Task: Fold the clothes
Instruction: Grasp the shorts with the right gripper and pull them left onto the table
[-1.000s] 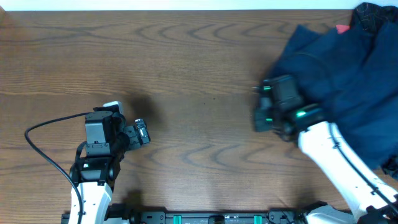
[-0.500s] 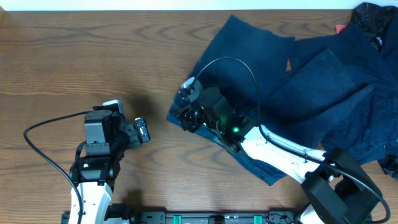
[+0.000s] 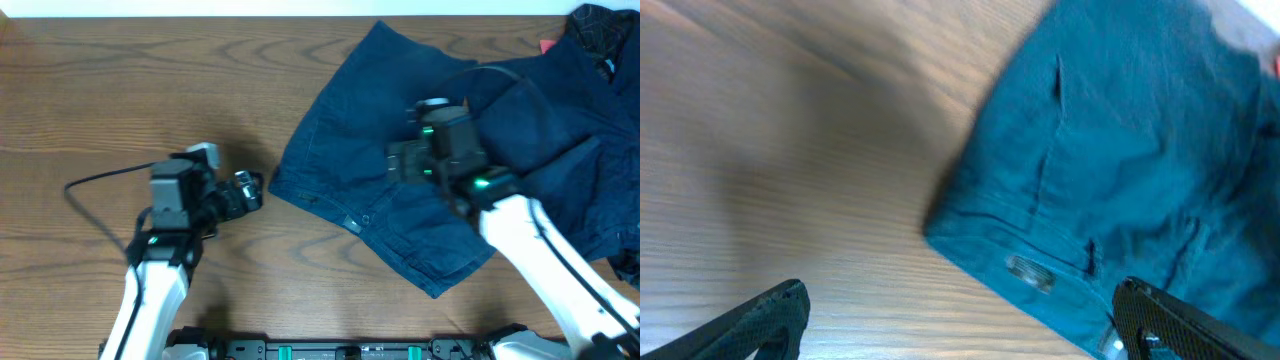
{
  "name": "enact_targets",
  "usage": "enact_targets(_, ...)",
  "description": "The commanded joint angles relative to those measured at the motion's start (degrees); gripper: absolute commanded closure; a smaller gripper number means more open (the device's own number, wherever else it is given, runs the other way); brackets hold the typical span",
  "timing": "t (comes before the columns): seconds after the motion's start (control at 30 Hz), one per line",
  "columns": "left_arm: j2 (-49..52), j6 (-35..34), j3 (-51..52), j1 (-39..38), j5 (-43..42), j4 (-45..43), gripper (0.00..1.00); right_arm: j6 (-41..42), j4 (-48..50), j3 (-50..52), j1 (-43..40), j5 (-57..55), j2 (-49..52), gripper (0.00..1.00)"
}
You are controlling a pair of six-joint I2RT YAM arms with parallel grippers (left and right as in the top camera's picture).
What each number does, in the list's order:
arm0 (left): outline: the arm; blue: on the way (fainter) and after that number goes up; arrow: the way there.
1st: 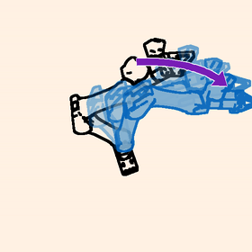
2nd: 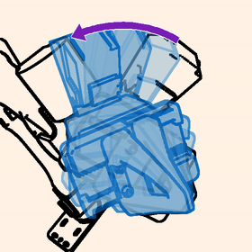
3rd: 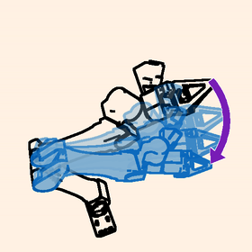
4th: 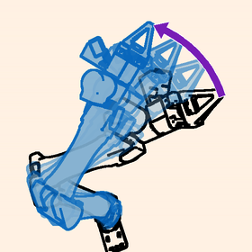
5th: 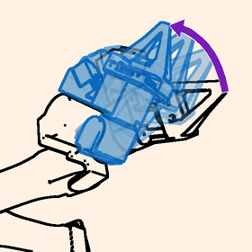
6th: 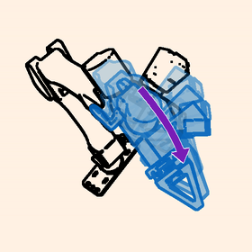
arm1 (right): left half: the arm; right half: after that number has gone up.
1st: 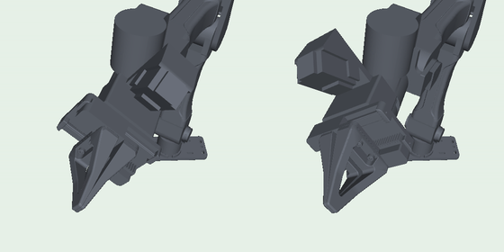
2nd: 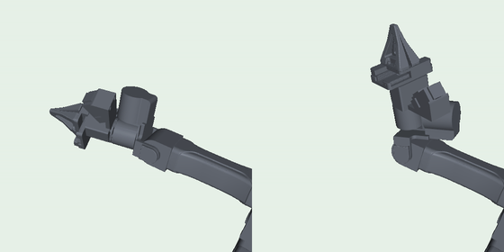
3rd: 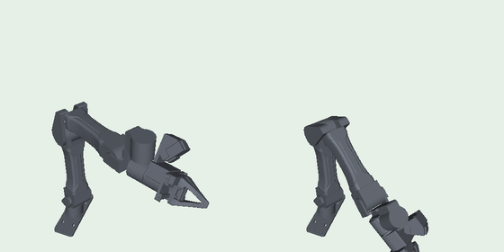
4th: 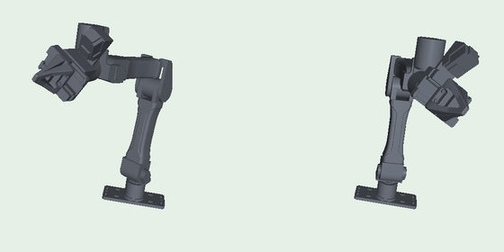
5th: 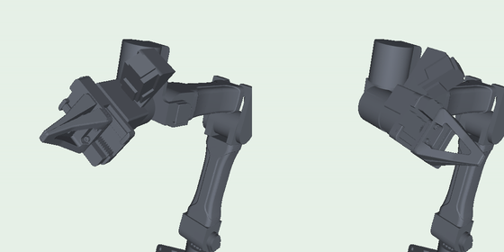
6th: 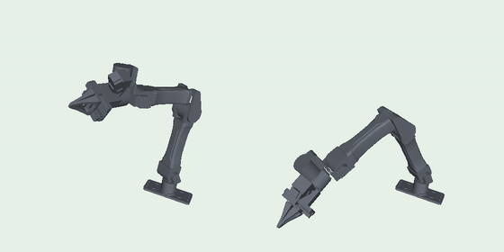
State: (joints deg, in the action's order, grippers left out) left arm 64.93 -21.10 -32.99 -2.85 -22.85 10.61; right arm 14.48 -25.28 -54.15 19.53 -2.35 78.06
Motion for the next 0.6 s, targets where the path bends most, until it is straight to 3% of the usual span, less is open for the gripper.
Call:
enact_targets(0.0,6.5,-5.7,-1.0,-4.1,-2.0,-3.5,0.02,0.3,-3.0,-0.2,-4.1,-0.9,-3.3,0.01)
enact_targets(0.17,17.6,-10.0,-1.0,-8.0,-2.0,-13.4,0.02,0.3,-7.1,-0.2,-8.6,-0.9,-5.9,0.01)
enact_targets(0.37,27.9,-10.3,-1.0,-9.4,-2.0,-25.4,0.0,0.3,-9.5,-0.2,-9.6,-0.9,-6.1,0.01)
enact_targets(0.4,29.0,-10.3,-1.0,-9.4,-2.0,-26.9,0.04,0.3,-9.6,-0.2,-9.6,-0.9,-6.1,0.01)
enact_targets(0.47,30.9,-10.3,-1.0,-9.4,-2.0,-29.1,0.25,0.3,-9.8,-0.2,-9.6,-0.9,-6.1,0.01)
enact_targets(0.57,31.9,-10.3,-1.0,-9.3,-1.9,-30.6,0.91,0.3,-9.9,-0.2,-9.6,-0.9,-6.1,0.01)
